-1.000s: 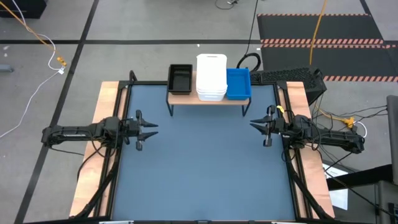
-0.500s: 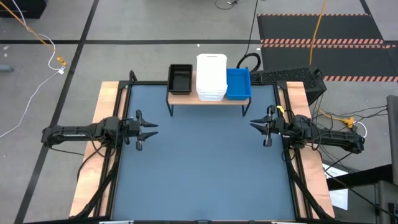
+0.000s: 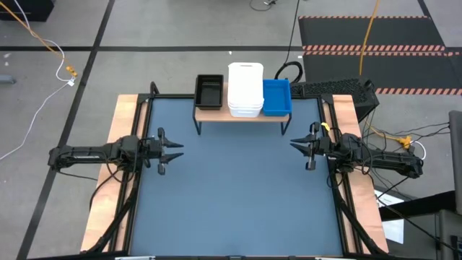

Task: Stack baskets on shelf by color
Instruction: Return to Home Position

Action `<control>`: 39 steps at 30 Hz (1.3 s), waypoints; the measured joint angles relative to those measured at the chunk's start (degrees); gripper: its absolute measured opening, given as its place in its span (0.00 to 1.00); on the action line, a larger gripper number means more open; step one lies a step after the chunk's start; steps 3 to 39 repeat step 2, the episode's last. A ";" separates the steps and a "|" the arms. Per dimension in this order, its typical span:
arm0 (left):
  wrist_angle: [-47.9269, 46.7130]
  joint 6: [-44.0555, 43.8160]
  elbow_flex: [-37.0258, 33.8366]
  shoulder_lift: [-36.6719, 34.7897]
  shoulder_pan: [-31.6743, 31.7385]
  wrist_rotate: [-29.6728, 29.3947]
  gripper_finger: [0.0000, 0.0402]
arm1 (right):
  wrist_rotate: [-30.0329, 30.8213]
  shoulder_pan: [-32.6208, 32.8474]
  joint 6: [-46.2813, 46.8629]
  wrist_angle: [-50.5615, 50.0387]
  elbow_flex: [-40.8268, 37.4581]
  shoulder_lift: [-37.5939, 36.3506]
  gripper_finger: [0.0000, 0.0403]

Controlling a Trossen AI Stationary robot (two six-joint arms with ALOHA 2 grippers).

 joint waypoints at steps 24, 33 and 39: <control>0.00 0.00 0.00 0.00 0.00 0.02 0.36 | 0.00 0.00 0.00 0.00 -0.02 0.00 0.12; 0.00 0.00 0.00 0.00 0.00 0.02 0.36 | 0.00 0.00 0.00 0.00 -0.02 0.00 0.12; 0.00 0.00 0.00 0.00 0.00 0.02 0.36 | 0.00 0.00 0.00 0.00 -0.02 0.00 0.12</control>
